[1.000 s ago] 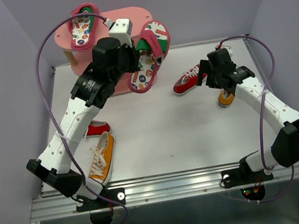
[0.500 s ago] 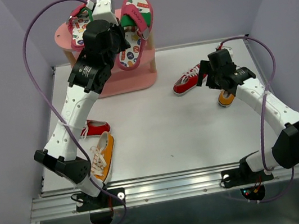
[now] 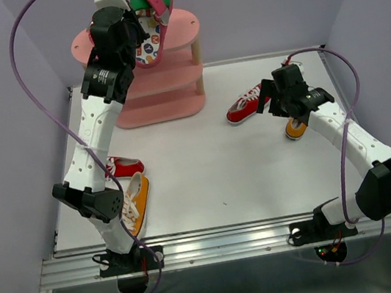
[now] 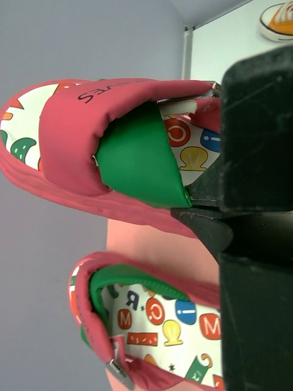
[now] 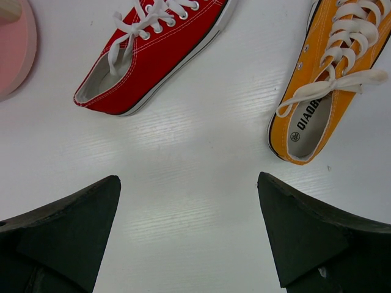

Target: Place and organize the shoes onto the shoe shelf

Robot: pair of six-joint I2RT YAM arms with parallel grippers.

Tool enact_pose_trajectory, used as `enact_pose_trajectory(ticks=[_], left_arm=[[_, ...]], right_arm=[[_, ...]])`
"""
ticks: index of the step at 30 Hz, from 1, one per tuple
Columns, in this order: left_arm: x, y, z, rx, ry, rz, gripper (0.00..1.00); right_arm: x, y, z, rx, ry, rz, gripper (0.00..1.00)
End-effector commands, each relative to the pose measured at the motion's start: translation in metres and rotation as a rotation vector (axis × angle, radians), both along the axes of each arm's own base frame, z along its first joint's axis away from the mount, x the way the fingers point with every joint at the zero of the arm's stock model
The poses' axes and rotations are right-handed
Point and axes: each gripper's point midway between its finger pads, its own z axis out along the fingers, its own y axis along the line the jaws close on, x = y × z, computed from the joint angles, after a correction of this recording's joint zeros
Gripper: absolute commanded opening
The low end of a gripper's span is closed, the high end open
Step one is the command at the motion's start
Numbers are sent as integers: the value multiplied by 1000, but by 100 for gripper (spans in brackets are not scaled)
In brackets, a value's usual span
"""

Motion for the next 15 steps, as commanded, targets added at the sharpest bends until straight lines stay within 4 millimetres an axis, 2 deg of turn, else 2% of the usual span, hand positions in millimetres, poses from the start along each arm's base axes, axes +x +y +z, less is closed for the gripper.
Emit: enact_pose_trajectory(ticks=[1,4,8,15], left_arm=[[-7,20,77,-135,-219,6,0],[6,25,73,-148,-217,-4,0],[25,27,54,-175,-170,-23,0],[41,23,31,-190,-131,-17,0]], right_arm=[[4,0,5,20,-32,-7,99],[4,0,5,18,-32,-7,99],[3,-1,4,13,-29,-7,99],[4,0,4,17,-29,-3,99]])
